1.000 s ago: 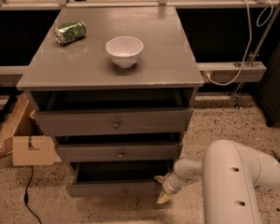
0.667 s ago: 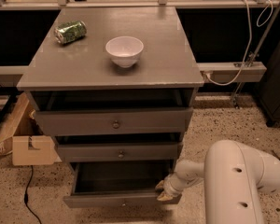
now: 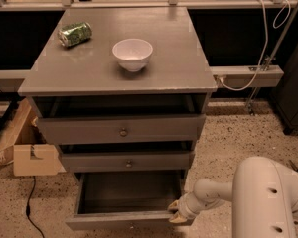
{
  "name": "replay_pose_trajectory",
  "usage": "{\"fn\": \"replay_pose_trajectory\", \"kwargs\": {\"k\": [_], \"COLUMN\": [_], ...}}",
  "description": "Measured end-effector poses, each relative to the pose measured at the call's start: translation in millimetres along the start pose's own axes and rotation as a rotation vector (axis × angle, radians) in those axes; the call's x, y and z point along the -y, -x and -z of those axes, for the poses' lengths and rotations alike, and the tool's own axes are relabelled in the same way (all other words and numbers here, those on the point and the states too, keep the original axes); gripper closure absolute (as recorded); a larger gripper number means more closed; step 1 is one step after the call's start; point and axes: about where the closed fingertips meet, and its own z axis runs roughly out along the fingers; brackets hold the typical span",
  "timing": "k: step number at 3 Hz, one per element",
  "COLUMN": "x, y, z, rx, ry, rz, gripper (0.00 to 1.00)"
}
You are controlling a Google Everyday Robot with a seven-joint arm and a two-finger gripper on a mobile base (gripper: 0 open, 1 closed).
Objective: Open bottom drawer
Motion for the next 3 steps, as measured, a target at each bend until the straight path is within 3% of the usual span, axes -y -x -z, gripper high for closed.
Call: {"fn": "replay_pose_trajectory", "kwargs": {"k": [2, 3], "x": [-10.5, -10.6], "y": [-2.0, -1.9], "z": [-0.4, -0.6], "rx": [0.014, 0.014], "ry": [-0.002, -0.001], "rz": [-0.026, -0.026], "gripper": [1.00, 0.81]}}
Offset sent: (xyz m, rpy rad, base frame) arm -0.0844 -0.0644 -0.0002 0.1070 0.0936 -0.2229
